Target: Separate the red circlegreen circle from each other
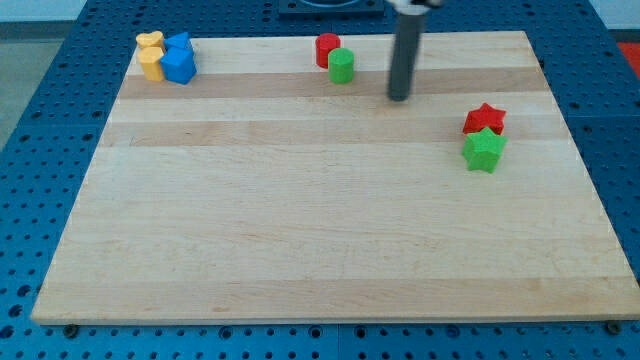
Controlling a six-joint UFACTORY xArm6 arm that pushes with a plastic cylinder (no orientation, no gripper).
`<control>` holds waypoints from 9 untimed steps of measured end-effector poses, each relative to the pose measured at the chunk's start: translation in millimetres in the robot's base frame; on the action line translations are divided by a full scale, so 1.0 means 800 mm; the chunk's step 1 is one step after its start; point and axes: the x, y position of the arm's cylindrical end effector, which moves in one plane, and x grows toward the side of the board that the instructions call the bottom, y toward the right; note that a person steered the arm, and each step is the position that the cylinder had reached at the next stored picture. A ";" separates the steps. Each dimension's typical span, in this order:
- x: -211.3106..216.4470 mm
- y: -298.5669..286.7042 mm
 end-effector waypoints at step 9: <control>-0.089 -0.025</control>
